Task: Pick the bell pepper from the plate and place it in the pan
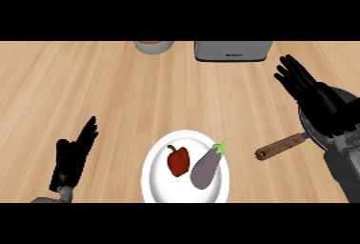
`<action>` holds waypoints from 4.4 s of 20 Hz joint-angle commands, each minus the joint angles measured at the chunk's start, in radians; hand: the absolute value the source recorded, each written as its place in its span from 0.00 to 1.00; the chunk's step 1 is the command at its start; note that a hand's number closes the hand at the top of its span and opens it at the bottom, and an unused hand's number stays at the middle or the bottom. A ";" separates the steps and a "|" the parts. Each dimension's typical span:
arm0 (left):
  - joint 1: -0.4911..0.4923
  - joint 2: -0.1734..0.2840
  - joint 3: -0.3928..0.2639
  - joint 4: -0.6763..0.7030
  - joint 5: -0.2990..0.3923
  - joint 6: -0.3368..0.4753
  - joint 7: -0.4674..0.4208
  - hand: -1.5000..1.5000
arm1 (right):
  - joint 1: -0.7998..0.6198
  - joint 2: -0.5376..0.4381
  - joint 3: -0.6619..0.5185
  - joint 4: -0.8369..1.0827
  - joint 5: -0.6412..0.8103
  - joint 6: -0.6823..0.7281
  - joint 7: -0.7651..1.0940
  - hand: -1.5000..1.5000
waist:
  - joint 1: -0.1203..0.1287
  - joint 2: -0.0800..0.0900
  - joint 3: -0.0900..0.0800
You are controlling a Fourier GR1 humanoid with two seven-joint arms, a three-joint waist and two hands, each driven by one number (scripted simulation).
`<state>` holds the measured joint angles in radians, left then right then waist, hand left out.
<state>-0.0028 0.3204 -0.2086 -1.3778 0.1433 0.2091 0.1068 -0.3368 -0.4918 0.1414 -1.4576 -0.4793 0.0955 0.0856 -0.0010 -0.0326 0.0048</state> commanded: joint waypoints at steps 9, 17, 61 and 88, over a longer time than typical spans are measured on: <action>0.069 -0.138 0.117 -0.046 0.153 0.079 0.009 0.50 | 0.190 0.233 0.299 -0.129 0.560 -0.592 -0.051 1.00 | -0.035 0.005 -0.014; 0.103 -0.155 0.124 -0.058 0.168 0.076 -0.010 0.50 | 0.463 0.396 0.617 -0.105 1.055 -1.005 -0.074 0.00 | -0.043 0.013 -0.012; 0.046 -0.181 0.133 -0.034 0.143 0.034 0.002 0.50 | -0.175 0.491 0.656 0.154 1.098 -0.105 1.153 0.00 | 0.007 0.032 -0.005; 0.089 -0.226 0.131 -0.102 0.090 0.044 0.020 0.50 | -0.351 0.375 0.391 0.508 1.077 -0.298 1.009 1.00 | 0.008 0.041 -0.004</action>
<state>0.0817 0.0983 -0.0749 -1.4649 0.2338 0.2499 0.1281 -0.6159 -0.0462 0.7234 -1.0395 0.6386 -0.1662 0.9957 0.0086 -0.0051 -0.0003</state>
